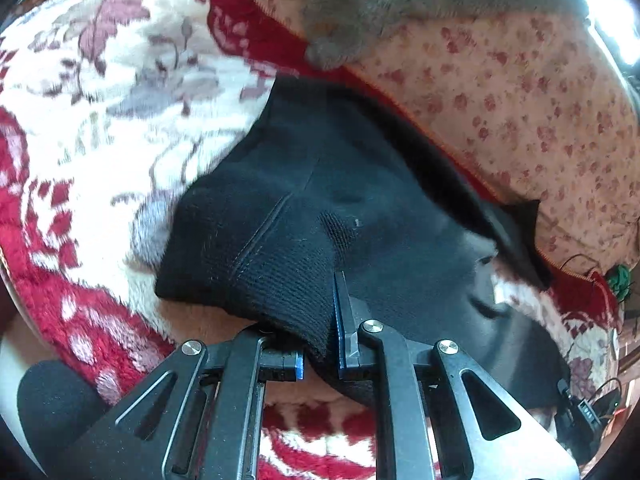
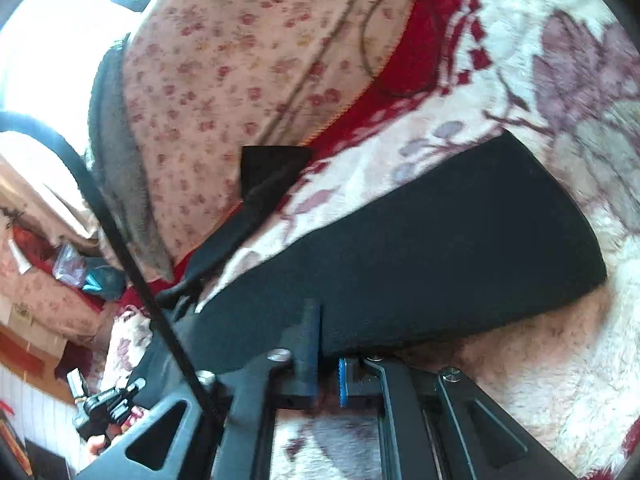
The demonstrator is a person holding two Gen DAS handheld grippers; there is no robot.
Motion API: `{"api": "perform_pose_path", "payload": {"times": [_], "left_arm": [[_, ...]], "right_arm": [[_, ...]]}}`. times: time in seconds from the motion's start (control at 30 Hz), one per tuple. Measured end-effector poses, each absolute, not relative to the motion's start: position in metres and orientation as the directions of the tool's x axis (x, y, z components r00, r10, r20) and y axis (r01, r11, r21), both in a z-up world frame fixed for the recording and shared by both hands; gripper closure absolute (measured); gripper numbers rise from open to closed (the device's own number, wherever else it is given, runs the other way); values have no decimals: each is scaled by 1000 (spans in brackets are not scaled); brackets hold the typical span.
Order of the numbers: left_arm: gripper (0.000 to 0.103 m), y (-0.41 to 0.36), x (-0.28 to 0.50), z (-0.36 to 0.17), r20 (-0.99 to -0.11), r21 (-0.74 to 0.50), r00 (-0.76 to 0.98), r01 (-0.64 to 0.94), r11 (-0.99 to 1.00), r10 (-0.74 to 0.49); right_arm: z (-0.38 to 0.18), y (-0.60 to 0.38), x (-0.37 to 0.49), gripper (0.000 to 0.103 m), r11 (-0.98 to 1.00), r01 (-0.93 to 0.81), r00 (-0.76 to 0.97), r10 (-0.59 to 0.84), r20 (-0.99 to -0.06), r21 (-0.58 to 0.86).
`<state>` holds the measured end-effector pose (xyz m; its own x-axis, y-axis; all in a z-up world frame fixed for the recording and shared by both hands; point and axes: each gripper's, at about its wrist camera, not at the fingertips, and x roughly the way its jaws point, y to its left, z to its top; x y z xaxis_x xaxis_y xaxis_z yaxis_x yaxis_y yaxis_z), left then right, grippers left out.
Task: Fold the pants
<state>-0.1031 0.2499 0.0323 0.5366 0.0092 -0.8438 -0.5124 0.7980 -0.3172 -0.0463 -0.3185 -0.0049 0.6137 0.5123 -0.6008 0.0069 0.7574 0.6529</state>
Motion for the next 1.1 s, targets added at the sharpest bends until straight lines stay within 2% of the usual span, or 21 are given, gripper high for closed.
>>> {"api": "perform_pose_path", "payload": {"times": [0.03, 0.1, 0.13, 0.33, 0.47, 0.57, 0.73, 0.97, 1.1], "left_arm": [[86, 250, -103, 29, -853, -302, 522, -524, 796, 21], [71, 252, -106, 28, -859, -281, 510, -544, 791, 45], [68, 254, -109, 28, -862, -271, 503, -555, 787, 59], [64, 276, -129, 41, -866, -255, 491, -591, 766, 91], [64, 280, -143, 65, -840, -163, 497, -615, 771, 218], [64, 283, -148, 79, -826, -163, 515, -608, 777, 230], [64, 271, -137, 96, -805, -209, 562, -566, 797, 188], [64, 228, -88, 91, -814, -297, 580, -454, 840, 25], [64, 210, -69, 84, -824, -312, 566, -418, 853, -24]], "right_arm": [[-8, -321, -45, 97, 754, 24, 606, 511, -610, 656], [-12, -328, -44, 96, 724, 38, 601, 534, -595, 688], [-11, -331, -45, 95, 721, 48, 603, 531, -596, 691], [7, -347, -50, 80, 801, 84, 620, 424, -660, 593], [14, -362, -54, 79, 834, 139, 619, 348, -704, 534], [22, -370, -59, 79, 840, 159, 629, 318, -710, 518], [43, -356, -56, 79, 870, 109, 655, 301, -692, 481], [65, -308, -32, 77, 918, -33, 658, 318, -682, 396], [75, -314, -30, 77, 954, 27, 688, 199, -698, 299]]}}
